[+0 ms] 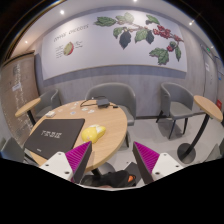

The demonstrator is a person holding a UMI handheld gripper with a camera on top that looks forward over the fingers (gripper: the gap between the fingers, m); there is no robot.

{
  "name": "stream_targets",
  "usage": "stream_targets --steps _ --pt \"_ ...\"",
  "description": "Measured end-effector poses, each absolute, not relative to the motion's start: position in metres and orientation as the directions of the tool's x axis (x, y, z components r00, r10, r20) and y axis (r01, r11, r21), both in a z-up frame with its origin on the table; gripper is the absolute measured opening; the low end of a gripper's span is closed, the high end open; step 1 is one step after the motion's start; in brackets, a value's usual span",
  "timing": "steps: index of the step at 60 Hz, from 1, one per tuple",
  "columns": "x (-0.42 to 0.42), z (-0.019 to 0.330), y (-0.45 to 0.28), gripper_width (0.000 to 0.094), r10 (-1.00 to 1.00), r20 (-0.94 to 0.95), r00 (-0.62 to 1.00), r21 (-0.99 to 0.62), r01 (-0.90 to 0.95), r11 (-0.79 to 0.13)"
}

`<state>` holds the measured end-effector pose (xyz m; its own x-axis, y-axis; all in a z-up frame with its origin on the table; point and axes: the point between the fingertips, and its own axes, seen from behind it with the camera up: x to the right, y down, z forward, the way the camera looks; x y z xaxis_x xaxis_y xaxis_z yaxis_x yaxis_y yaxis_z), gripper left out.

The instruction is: Arrange mouse

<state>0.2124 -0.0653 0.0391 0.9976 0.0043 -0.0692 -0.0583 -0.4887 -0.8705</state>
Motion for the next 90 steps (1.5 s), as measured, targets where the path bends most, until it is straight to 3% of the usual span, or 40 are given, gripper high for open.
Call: stream_targets --steps 22,32,34,37,51,58,67,71,76,84,88,90 --pt "0.142 -0.008 -0.015 0.0854 0.141 -0.109 0.984 -0.82 -0.009 -0.572" --pt "0.127 -0.012 0.029 0.0842 0.139 -0.083 0.987 -0.818 0.012 -0.574" --pt "0.128 -0.014 0.037 0.08 0.129 -0.07 0.989 -0.817 0.017 -0.576" --pt "0.135 -0.016 0.045 0.0655 0.104 -0.014 0.994 -0.816 0.048 -0.576" --pt "0.131 -0.014 0.048 0.0399 0.018 -0.01 1.0 -0.873 0.0 -0.488" --pt "0.129 0.004 0.034 0.0381 -0.012 -0.036 0.999 -0.888 -0.038 -0.458" --pt "0.045 0.093 0.012 0.0382 0.09 -0.033 0.995 -0.95 -0.003 -0.312" --pt "-0.009 0.105 0.008 0.0379 0.153 -0.011 0.988 -0.96 0.032 -0.277" --pt "-0.062 0.085 0.01 0.0379 0.21 -0.045 0.977 -0.943 0.027 -0.331" --pt "-0.088 0.01 0.014 0.0378 0.17 -0.144 0.975 -0.871 -0.043 -0.489" --pt "-0.082 -0.011 0.011 0.0381 0.141 -0.117 0.983 -0.823 -0.016 -0.568" --pt "-0.083 -0.007 0.009 0.038 0.135 -0.121 0.983 -0.835 -0.028 -0.549"
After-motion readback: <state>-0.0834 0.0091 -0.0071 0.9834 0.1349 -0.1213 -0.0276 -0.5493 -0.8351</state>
